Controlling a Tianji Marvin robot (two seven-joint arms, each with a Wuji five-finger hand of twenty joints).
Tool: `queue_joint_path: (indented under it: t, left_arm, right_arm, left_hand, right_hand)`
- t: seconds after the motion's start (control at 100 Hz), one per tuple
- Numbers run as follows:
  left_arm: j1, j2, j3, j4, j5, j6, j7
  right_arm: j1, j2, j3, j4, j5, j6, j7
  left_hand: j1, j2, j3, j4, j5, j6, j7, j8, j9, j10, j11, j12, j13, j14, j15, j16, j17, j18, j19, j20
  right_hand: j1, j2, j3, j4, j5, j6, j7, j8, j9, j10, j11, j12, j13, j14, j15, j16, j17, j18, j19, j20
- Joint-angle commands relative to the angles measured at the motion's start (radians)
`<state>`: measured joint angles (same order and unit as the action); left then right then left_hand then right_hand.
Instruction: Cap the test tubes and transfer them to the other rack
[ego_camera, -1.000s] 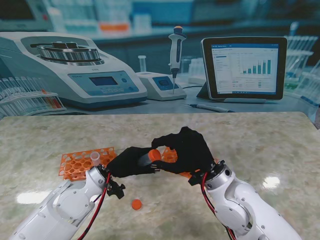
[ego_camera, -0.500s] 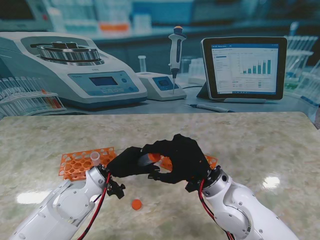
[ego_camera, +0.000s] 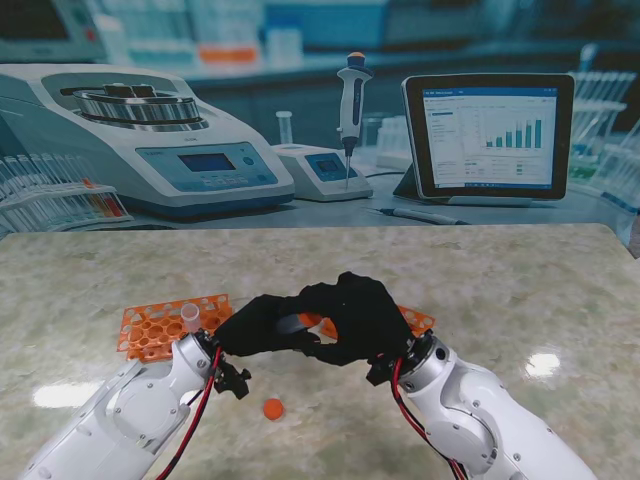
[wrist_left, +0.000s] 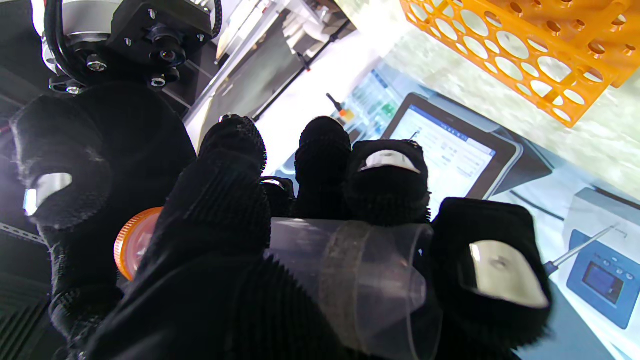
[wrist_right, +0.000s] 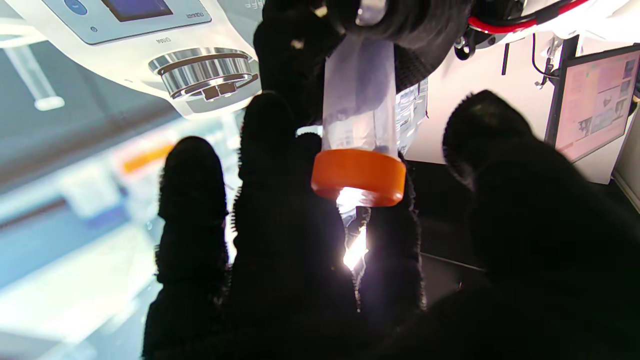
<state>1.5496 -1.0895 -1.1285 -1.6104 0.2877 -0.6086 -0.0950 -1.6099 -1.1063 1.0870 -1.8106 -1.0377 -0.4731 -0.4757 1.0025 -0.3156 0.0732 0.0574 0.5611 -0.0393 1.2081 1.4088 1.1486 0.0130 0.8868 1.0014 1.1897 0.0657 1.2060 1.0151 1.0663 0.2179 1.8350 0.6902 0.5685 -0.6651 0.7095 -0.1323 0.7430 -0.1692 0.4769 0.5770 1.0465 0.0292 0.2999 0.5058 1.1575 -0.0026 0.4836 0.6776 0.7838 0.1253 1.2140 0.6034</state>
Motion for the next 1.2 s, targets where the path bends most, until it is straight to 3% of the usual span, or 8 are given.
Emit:
queue_joint_path:
  t: [0.0, 0.05, 0.14, 0.37, 0.91, 0.94, 1.08, 1.19]
  left_arm:
    - [0.001, -0.001, 0.0, -0.008, 0.0, -0.005, 0.001]
    - [0.002, -0.002, -0.001, -0.009, 0.001, -0.007, 0.002]
    - [0.004, -0.002, -0.001, -0.01, 0.003, -0.01, 0.006]
    - [0.008, -0.002, -0.003, -0.016, 0.006, -0.018, 0.007]
    - [0.023, 0.0, -0.004, -0.032, 0.016, -0.035, 0.011]
    - [0.023, 0.0, -0.004, -0.032, 0.016, -0.036, 0.011]
    - [0.024, 0.001, -0.004, -0.032, 0.017, -0.039, 0.011]
    - [0.024, 0.001, -0.004, -0.03, 0.017, -0.042, 0.011]
  right_arm:
    - [-0.002, 0.002, -0.006, 0.01, -0.001, 0.001, 0.01]
    - [0.0, 0.002, -0.006, 0.011, -0.001, 0.0, 0.016]
    - [0.005, 0.006, -0.007, 0.016, -0.015, 0.002, 0.017]
    - [0.022, 0.008, -0.011, 0.03, -0.01, -0.008, 0.038]
    - [0.061, 0.014, -0.027, 0.064, -0.001, -0.061, 0.093]
    - [0.064, 0.014, -0.029, 0.067, -0.001, -0.065, 0.091]
    - [0.074, 0.016, -0.037, 0.072, -0.007, -0.078, 0.091]
    - [0.082, 0.017, -0.04, 0.075, -0.006, -0.093, 0.104]
  left_hand:
    - [0.019, 0.06, 0.012, -0.006, -0.004, -0.044, 0.021, 0.029, 0.01, -0.036, 0.018, 0.012, 0.05, -0.027, 0.036, 0.015, 0.022, -0.118, 0.194, -0.017]
    - [0.019, 0.06, 0.012, -0.006, -0.004, -0.044, 0.021, 0.029, 0.01, -0.036, 0.018, 0.012, 0.05, -0.027, 0.036, 0.015, 0.022, -0.118, 0.194, -0.017]
    - [0.019, 0.06, 0.012, -0.006, -0.004, -0.044, 0.021, 0.029, 0.009, -0.037, 0.018, 0.012, 0.049, -0.027, 0.036, 0.015, 0.022, -0.118, 0.194, -0.017]
    - [0.021, 0.06, 0.012, -0.006, -0.004, -0.044, 0.022, 0.029, 0.009, -0.037, 0.018, 0.012, 0.049, -0.027, 0.036, 0.015, 0.022, -0.118, 0.194, -0.017]
    - [0.021, 0.061, 0.009, -0.01, -0.005, -0.045, 0.022, 0.029, 0.008, -0.036, 0.018, 0.013, 0.045, -0.026, 0.035, 0.015, 0.022, -0.118, 0.194, -0.017]
    - [0.021, 0.061, 0.009, -0.01, -0.005, -0.046, 0.022, 0.029, 0.008, -0.036, 0.018, 0.013, 0.045, -0.025, 0.035, 0.015, 0.022, -0.118, 0.194, -0.017]
    - [0.022, 0.061, 0.009, -0.01, -0.006, -0.045, 0.022, 0.029, 0.007, -0.036, 0.017, 0.013, 0.043, -0.024, 0.035, 0.015, 0.022, -0.118, 0.192, -0.018]
    - [0.022, 0.062, 0.009, -0.011, -0.006, -0.046, 0.021, 0.029, 0.006, -0.036, 0.017, 0.013, 0.042, -0.024, 0.035, 0.015, 0.021, -0.116, 0.19, -0.019]
  right_hand:
    - [0.036, -0.017, 0.028, 0.032, 0.022, 0.001, 0.025, 0.027, 0.046, -0.071, 0.055, 0.028, 0.013, -0.025, 0.004, 0.016, 0.006, -0.024, 0.002, -0.014]
    - [0.073, -0.022, 0.019, 0.0, 0.026, -0.012, 0.049, 0.042, 0.053, -0.074, 0.07, 0.05, 0.017, -0.029, 0.011, 0.024, 0.011, -0.027, 0.006, -0.012]
    - [0.137, -0.035, 0.017, -0.034, 0.011, -0.041, 0.15, 0.023, 0.067, -0.078, 0.082, 0.17, 0.028, -0.038, 0.02, 0.035, 0.026, -0.036, 0.01, -0.016]
    - [0.24, -0.026, 0.096, -0.03, -0.012, -0.086, 0.329, -0.051, 0.124, -0.084, 0.07, 0.229, 0.062, -0.046, 0.06, 0.064, 0.076, -0.057, 0.015, -0.028]
    - [0.294, 0.008, 0.199, -0.018, 0.033, -0.095, 0.326, -0.045, 0.161, -0.094, 0.082, 0.226, 0.095, -0.051, 0.074, 0.074, 0.121, -0.069, 0.01, -0.035]
    - [0.302, 0.009, 0.224, -0.022, 0.056, -0.094, 0.293, -0.007, 0.166, -0.095, 0.09, 0.223, 0.102, -0.053, 0.086, 0.067, 0.129, -0.071, 0.018, -0.044]
    - [0.334, 0.039, 0.279, -0.013, 0.115, -0.096, 0.263, 0.041, 0.187, -0.104, 0.131, 0.251, 0.14, -0.06, 0.121, 0.078, 0.166, -0.086, 0.041, -0.045]
    - [0.338, 0.083, 0.309, -0.005, 0.142, -0.09, 0.238, 0.106, 0.18, -0.106, 0.179, 0.295, 0.142, -0.059, 0.18, 0.125, 0.181, -0.09, 0.053, -0.033]
